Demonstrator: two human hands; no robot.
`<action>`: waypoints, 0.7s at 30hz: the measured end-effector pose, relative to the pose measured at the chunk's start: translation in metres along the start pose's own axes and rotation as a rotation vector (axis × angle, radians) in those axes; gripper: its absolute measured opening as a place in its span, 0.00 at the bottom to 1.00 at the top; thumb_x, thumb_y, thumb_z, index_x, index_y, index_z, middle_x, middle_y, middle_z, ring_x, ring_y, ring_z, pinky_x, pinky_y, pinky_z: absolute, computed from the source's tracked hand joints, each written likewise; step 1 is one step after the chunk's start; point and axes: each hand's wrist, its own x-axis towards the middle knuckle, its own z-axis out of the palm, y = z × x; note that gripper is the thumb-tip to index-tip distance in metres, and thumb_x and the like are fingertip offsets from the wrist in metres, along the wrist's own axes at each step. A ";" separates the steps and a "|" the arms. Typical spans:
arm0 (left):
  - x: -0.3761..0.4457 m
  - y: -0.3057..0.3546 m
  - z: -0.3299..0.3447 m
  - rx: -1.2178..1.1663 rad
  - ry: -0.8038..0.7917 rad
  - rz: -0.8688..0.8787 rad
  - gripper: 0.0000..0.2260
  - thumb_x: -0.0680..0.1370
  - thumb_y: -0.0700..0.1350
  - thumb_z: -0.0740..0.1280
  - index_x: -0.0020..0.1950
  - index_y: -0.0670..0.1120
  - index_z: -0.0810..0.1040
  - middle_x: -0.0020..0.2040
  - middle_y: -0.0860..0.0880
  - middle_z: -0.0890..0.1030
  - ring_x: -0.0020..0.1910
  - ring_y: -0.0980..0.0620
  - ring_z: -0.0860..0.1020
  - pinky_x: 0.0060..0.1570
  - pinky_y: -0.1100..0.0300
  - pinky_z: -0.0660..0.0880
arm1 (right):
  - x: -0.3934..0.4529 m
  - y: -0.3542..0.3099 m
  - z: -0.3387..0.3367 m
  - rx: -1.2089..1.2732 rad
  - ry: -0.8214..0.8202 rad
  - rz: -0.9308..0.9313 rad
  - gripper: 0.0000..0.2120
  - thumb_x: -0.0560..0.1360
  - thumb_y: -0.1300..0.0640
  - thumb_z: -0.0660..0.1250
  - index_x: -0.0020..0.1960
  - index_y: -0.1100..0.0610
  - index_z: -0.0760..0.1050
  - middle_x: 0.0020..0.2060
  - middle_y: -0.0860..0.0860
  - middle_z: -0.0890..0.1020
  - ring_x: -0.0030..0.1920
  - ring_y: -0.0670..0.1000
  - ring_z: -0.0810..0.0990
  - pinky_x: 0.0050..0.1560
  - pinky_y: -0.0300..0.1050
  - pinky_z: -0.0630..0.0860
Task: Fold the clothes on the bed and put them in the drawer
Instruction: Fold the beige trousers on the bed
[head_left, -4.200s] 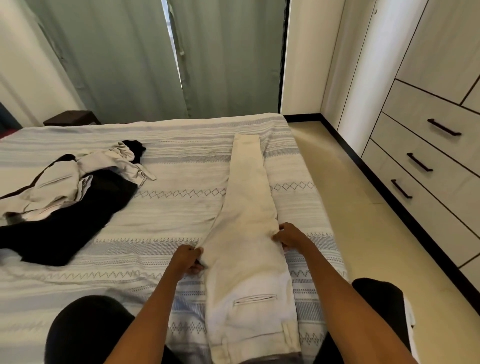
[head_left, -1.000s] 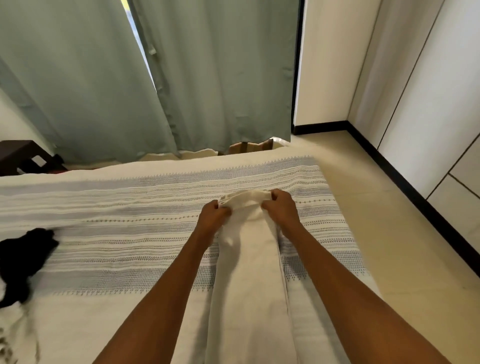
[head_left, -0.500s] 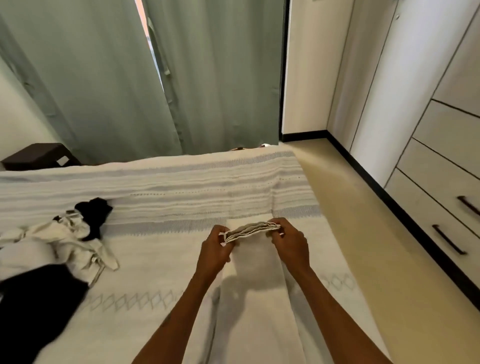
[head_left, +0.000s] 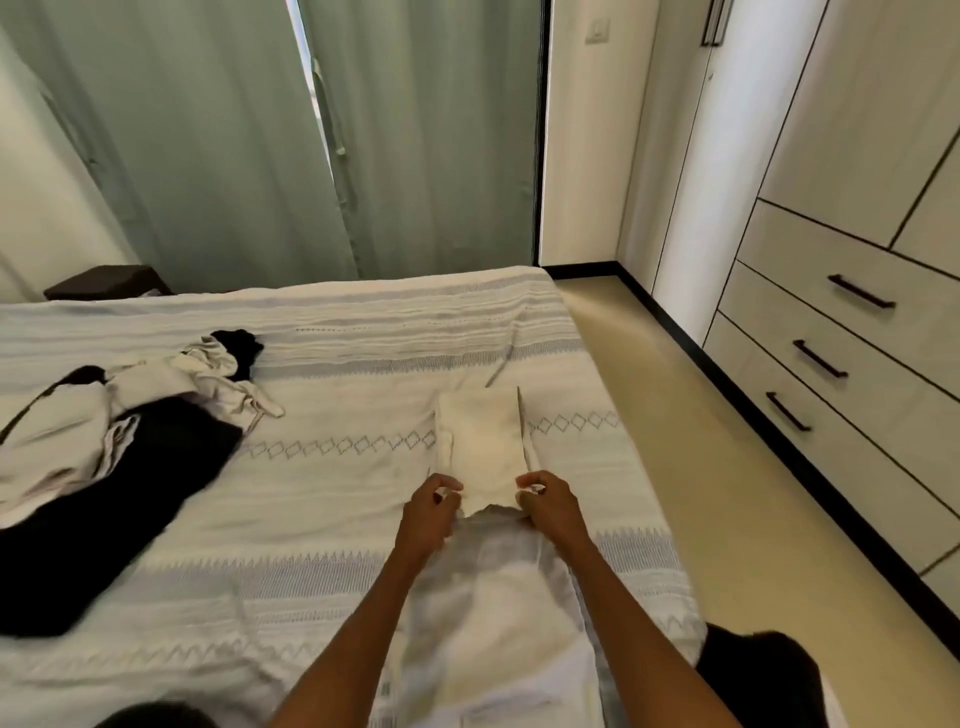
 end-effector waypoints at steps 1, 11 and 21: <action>-0.011 -0.009 0.000 0.033 -0.009 -0.003 0.08 0.78 0.41 0.63 0.48 0.53 0.80 0.35 0.50 0.82 0.30 0.53 0.77 0.28 0.61 0.71 | -0.013 0.007 0.000 -0.095 -0.013 -0.010 0.10 0.73 0.57 0.68 0.52 0.48 0.80 0.52 0.50 0.83 0.49 0.54 0.84 0.52 0.51 0.81; -0.049 -0.054 -0.004 0.459 -0.147 0.036 0.17 0.77 0.53 0.60 0.62 0.50 0.80 0.55 0.47 0.84 0.54 0.48 0.81 0.52 0.59 0.75 | -0.059 0.036 -0.005 -0.729 -0.148 -0.038 0.18 0.77 0.52 0.61 0.67 0.47 0.71 0.59 0.54 0.81 0.57 0.56 0.79 0.53 0.47 0.73; -0.034 -0.045 -0.012 0.556 0.063 0.163 0.19 0.82 0.58 0.59 0.72 0.57 0.69 0.58 0.50 0.78 0.53 0.50 0.80 0.51 0.53 0.76 | -0.029 0.026 -0.003 -0.650 0.045 -0.186 0.12 0.79 0.52 0.61 0.57 0.50 0.80 0.53 0.51 0.83 0.55 0.54 0.80 0.52 0.47 0.75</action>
